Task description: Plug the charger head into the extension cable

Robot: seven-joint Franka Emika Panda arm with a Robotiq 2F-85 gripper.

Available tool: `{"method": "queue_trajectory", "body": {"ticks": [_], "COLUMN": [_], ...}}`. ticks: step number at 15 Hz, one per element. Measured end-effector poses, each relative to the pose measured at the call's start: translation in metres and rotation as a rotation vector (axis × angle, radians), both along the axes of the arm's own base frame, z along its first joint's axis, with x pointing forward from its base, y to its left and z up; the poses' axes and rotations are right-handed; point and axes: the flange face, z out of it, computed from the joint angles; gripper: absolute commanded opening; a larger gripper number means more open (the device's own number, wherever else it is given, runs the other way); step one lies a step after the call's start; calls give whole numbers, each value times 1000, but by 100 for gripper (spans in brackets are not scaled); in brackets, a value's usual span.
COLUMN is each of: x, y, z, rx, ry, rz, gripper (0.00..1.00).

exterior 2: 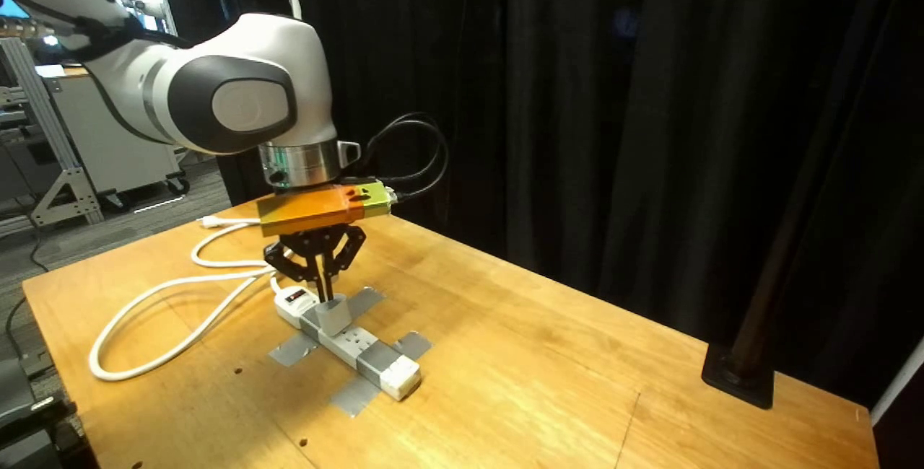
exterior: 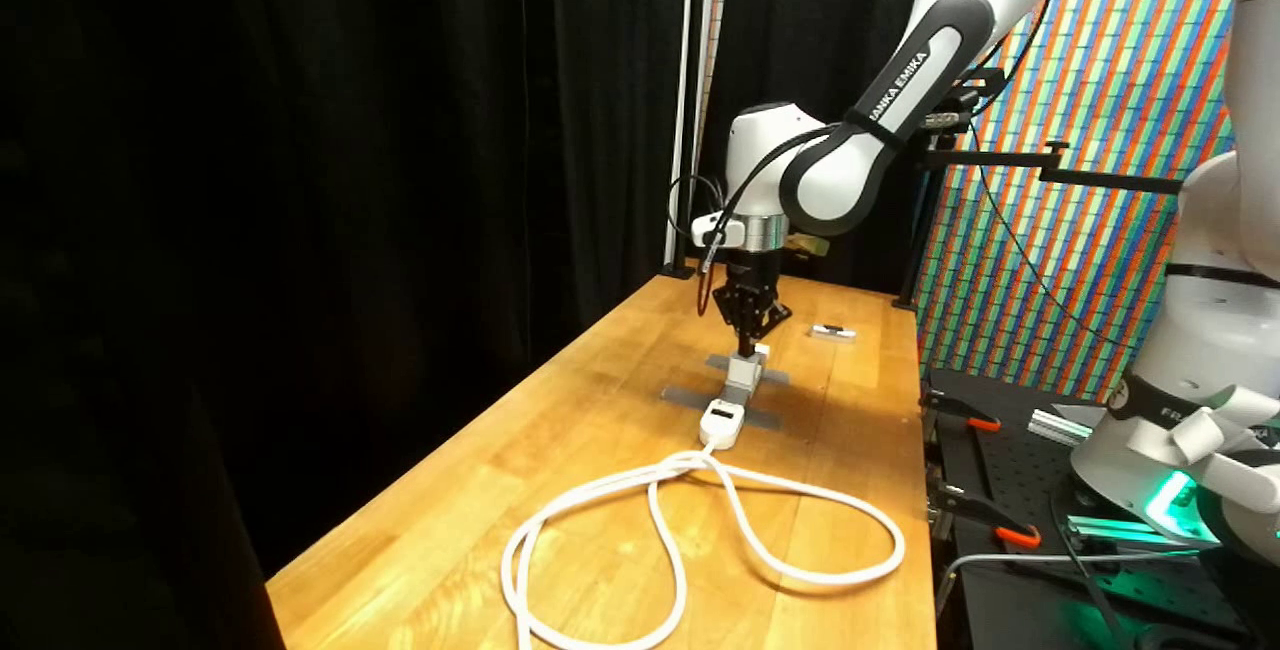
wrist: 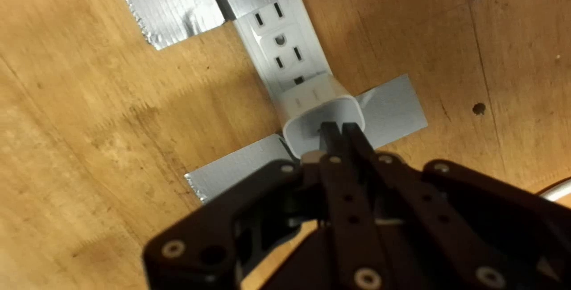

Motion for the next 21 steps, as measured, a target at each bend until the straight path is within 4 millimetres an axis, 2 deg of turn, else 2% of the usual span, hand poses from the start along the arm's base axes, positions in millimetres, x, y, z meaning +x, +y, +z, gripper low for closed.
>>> {"method": "queue_trajectory", "body": {"ticks": [6, 21], "x": [0, -1], "y": [-6, -12], "z": [-7, -9], "rx": [-25, 6], "ry": [-2, -1], "rz": [-6, -77], "gripper": [9, 9]}}
